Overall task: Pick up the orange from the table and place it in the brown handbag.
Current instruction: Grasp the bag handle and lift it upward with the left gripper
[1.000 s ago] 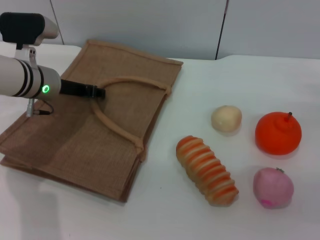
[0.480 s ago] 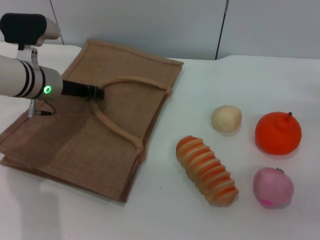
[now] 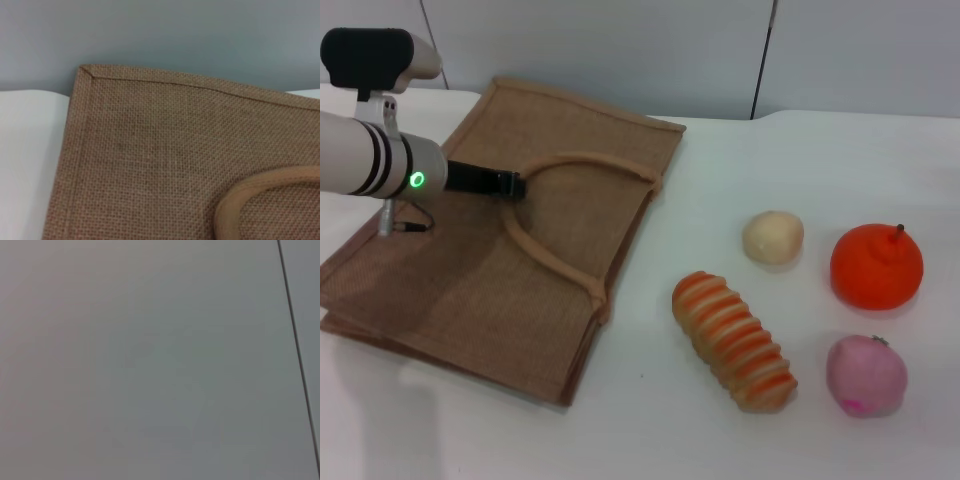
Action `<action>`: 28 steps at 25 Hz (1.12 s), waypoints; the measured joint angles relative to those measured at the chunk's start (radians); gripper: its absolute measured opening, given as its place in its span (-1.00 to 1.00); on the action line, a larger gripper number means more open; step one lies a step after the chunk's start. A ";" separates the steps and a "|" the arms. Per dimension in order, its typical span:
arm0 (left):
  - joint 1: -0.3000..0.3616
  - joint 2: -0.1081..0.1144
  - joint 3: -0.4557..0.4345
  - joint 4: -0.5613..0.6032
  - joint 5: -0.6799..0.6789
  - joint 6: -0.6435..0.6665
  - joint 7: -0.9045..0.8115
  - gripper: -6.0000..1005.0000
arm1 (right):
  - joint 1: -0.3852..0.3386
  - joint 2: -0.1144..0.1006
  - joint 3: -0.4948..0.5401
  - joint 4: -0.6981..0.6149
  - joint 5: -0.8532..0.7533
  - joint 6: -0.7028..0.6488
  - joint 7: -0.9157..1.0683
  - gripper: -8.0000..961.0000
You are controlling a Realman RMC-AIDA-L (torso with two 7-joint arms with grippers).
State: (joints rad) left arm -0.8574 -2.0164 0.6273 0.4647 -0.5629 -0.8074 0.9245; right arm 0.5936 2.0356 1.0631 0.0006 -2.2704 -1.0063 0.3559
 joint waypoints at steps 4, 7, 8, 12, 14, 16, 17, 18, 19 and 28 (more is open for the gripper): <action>0.000 -0.002 -0.002 0.000 -0.004 -0.002 0.000 -0.63 | 0.000 0.000 0.000 0.000 -0.002 0.000 0.000 0.45; 0.002 -0.010 0.001 0.000 -0.036 -0.005 0.016 -0.68 | -0.001 0.000 0.000 0.000 -0.005 0.014 0.000 0.45; 0.004 -0.010 0.000 0.000 -0.058 -0.005 0.026 -0.70 | -0.001 0.000 -0.001 0.001 -0.006 0.020 0.000 0.45; 0.032 -0.011 -0.005 0.009 -0.195 -0.021 0.100 -0.73 | -0.002 -0.001 -0.030 0.004 -0.010 0.025 0.000 0.45; 0.051 -0.009 -0.007 0.013 -0.271 -0.043 0.148 -0.73 | -0.003 -0.002 -0.047 0.005 -0.010 0.015 0.004 0.45; 0.074 -0.004 -0.010 0.019 -0.365 -0.076 0.200 -0.73 | -0.005 -0.003 -0.065 0.006 -0.011 0.002 0.022 0.45; 0.086 -0.002 -0.011 0.022 -0.411 -0.092 0.224 -0.73 | -0.006 -0.004 -0.078 0.004 -0.012 -0.007 0.038 0.45; 0.098 0.000 -0.012 0.024 -0.454 -0.107 0.247 -0.73 | -0.006 -0.005 -0.088 0.001 -0.012 -0.015 0.051 0.45; 0.114 0.003 -0.012 0.026 -0.510 -0.126 0.276 -0.73 | -0.007 -0.006 -0.105 -0.003 -0.012 -0.031 0.068 0.45; 0.238 0.034 -0.012 0.015 -0.939 -0.367 0.532 -0.73 | -0.002 -0.014 -0.353 -0.144 -0.013 -0.252 0.251 0.45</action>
State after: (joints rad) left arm -0.6193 -1.9828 0.6151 0.4799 -1.5021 -1.1739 1.4568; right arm 0.5916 2.0217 0.7104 -0.1433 -2.2837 -1.2586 0.6067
